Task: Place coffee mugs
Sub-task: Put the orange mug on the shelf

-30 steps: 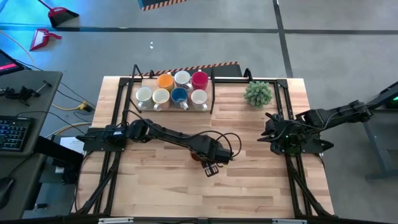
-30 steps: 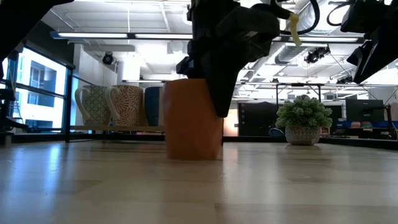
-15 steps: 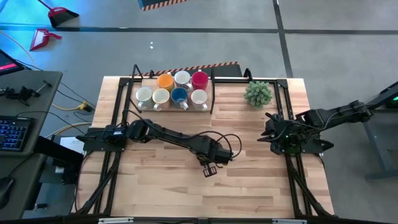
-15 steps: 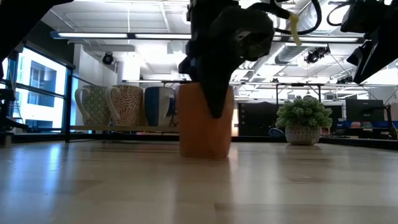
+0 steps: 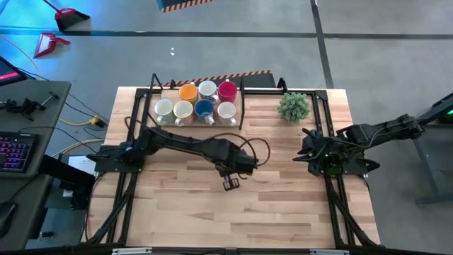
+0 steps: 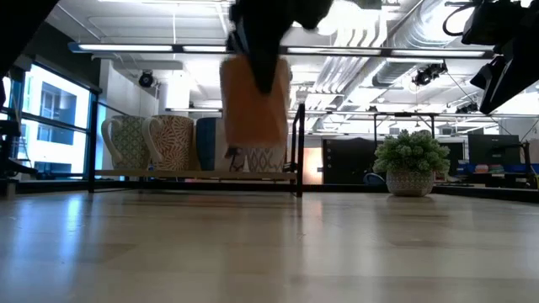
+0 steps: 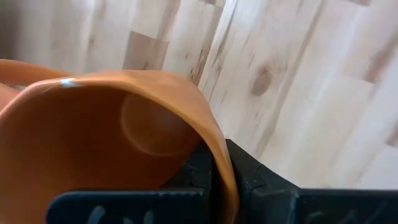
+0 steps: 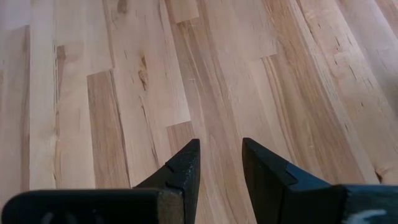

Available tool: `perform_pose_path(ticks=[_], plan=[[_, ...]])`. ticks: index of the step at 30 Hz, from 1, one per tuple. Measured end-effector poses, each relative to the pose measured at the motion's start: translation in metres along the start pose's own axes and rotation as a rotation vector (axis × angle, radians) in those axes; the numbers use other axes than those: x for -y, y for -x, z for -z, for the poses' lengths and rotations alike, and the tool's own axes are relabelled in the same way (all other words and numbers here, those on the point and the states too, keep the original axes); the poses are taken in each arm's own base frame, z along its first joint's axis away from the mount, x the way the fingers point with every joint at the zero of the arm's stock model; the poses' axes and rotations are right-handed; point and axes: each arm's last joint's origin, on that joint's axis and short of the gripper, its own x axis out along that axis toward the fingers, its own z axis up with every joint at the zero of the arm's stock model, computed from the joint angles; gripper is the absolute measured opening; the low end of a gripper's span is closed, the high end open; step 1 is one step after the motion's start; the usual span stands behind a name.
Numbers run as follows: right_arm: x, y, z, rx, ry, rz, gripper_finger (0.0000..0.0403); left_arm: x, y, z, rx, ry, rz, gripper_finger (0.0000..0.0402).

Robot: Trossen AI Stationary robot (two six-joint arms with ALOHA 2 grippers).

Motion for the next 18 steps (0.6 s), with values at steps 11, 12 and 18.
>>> perform_pose_path(ticks=[11, 12, 18], plan=[[0.000, 0.000, 0.000, 0.001, -0.012, -0.001, 0.0099, -0.058, 0.077, 0.024, 0.110, 0.043, -0.081, 0.0006], [0.000, 0.000, 0.000, 0.001, -0.020, 0.000, 0.0099, -0.066, 0.082, 0.025, 0.114, 0.053, -0.084, 0.0006], [0.000, 0.000, 0.000, 0.000, -0.024, -0.001, 0.0099, -0.114, 0.102, 0.024, 0.169, 0.097, -0.109, 0.0006]])
